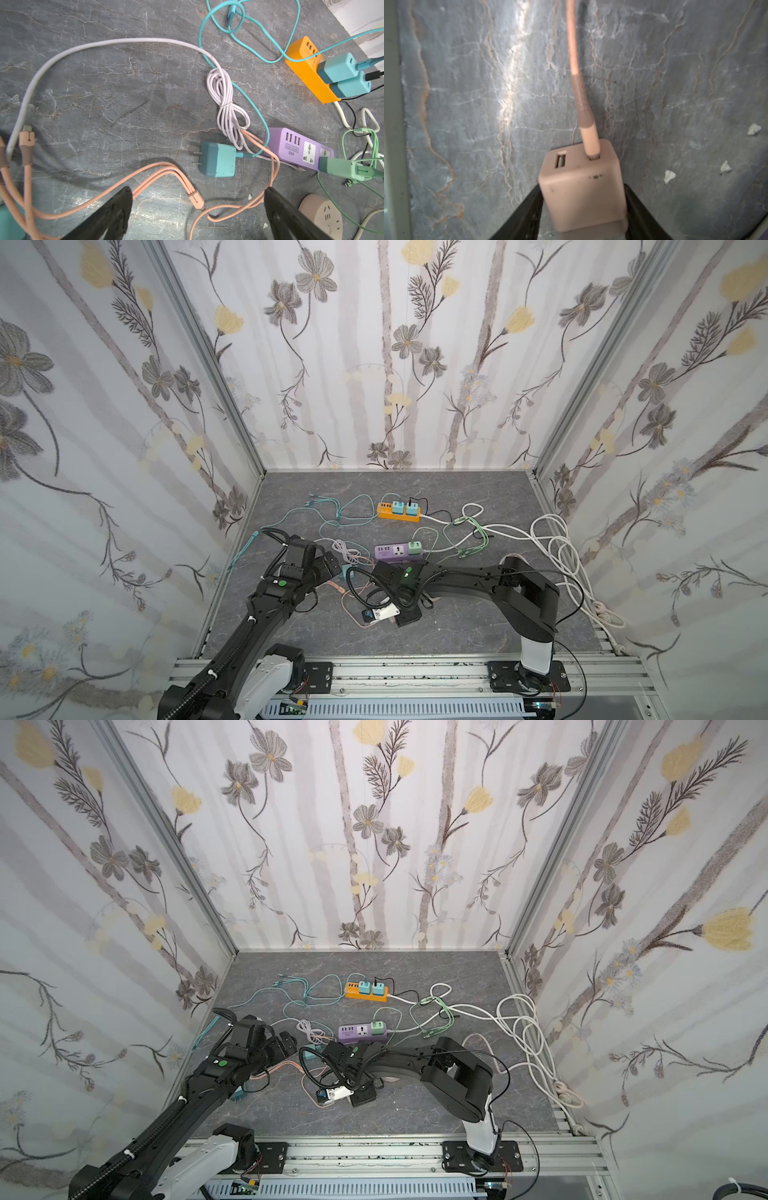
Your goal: Insert the plug
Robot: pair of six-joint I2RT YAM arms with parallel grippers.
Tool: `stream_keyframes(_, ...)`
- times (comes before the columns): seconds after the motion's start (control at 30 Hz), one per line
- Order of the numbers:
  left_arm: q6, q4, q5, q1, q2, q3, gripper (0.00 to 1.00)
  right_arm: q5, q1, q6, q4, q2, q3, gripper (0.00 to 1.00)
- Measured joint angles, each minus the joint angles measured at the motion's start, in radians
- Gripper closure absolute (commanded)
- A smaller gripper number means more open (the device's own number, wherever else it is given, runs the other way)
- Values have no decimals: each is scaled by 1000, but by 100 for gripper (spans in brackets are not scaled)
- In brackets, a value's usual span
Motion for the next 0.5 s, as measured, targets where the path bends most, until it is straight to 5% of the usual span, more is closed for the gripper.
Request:
stream_keyframes(0.2, 15, -22, 58, 0, 1, 28, 8, 6, -42, 66, 13, -53, -24, 70)
stream_keyframes(0.5, 43, -92, 279, -126, -75, 82, 17, 45, -102, 292, 243, -417, -246, 72)
